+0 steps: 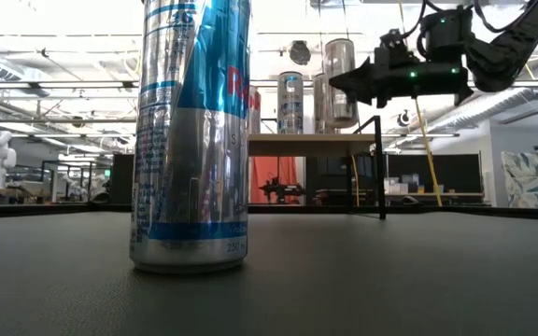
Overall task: Place canned beverage on shelf
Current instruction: Put the white yellow soda can on the shelf aligned with the other white yellow soda can
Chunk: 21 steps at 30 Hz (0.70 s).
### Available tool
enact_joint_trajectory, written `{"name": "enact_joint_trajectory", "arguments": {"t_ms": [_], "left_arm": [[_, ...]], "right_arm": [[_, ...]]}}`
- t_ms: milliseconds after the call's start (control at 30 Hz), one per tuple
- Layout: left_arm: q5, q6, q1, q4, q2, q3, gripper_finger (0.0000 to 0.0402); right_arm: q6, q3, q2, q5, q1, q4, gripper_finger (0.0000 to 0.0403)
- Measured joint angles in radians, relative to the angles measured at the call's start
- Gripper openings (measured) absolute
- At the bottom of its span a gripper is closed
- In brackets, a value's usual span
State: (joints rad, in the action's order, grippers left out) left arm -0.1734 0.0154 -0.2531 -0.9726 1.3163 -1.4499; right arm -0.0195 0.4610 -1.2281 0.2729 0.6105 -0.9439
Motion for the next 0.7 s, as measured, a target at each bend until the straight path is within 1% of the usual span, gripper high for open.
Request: {"name": "enact_joint_trajectory", "arguments": {"t_ms": [67, 100, 400, 533, 700], "left_arm": [[0.001, 0.000, 0.000, 0.000, 0.000, 0.000, 0.0393], [0.002, 0.000, 0.000, 0.000, 0.000, 0.000, 0.0393], [0.003, 0.000, 0.000, -0.001, 0.000, 0.000, 0.0393], [0.003, 0.019, 0.000, -0.001, 0.000, 0.000, 0.0393], [0.005, 0.043, 0.000, -0.002, 0.000, 0.000, 0.0393]], "right_arm": [[-0.012, 0.000, -0.001, 0.045, 0.000, 0.009, 0.0222], [-0.016, 0.000, -0.001, 0.049, -0.001, 0.008, 0.0222], [0.018, 0.000, -0.002, 0.045, 0.039, 0.009, 0.0222], [0.033, 0.002, -0.048, 0.047, 0.041, -0.033, 0.0222], [0.042, 0.002, -0.133, 0.047, 0.041, -0.142, 0.0222]]}}
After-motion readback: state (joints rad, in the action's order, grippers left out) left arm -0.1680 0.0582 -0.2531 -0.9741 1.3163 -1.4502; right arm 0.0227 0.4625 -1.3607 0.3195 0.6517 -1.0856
